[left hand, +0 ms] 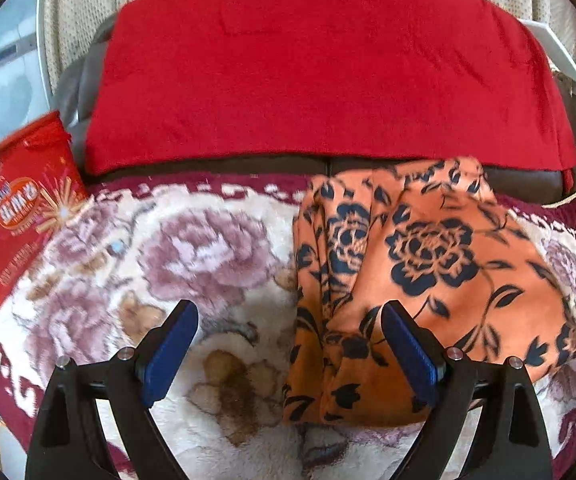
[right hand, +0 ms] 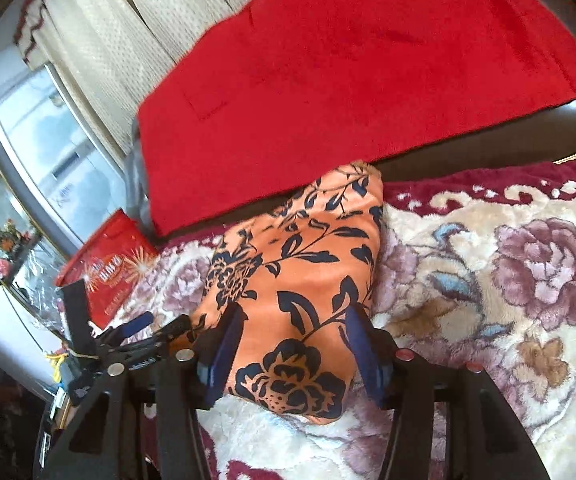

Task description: Fold small clothes

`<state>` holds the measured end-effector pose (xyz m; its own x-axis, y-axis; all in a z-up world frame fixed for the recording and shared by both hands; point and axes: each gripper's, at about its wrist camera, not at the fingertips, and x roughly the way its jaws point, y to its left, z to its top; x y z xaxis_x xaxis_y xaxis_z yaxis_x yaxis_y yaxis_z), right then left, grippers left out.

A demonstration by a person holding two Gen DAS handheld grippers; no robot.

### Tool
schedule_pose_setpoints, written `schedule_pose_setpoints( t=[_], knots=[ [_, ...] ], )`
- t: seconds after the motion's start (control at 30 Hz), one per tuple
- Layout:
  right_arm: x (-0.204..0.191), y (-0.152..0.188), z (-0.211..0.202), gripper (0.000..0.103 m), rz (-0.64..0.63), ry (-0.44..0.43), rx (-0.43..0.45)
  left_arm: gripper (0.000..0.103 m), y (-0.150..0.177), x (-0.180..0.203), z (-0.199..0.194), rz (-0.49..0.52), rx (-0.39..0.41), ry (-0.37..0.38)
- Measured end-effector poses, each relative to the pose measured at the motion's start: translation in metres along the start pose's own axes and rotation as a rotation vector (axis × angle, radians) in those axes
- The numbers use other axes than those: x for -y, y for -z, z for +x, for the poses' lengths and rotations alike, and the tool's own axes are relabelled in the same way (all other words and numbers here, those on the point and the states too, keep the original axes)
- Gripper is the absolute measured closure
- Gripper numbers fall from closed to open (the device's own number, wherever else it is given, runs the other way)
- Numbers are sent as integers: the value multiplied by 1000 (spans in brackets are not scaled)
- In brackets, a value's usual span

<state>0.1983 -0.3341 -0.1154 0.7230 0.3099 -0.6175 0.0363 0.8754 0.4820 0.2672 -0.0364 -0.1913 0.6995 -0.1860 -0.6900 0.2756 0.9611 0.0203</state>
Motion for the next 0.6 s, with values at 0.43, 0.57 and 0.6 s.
schedule_pose_setpoints(
  t=[0.43, 0.57, 0.6],
  knots=[
    [15, 10, 5, 45, 42, -68, 9, 9, 4, 20, -4, 98, 28, -80],
    [16, 9, 2, 45, 49, -72, 27, 9, 3, 24, -6, 95, 43, -70],
    [16, 9, 2, 45, 48, -73, 30, 9, 3, 24, -5, 95, 45, -70]
  ],
)
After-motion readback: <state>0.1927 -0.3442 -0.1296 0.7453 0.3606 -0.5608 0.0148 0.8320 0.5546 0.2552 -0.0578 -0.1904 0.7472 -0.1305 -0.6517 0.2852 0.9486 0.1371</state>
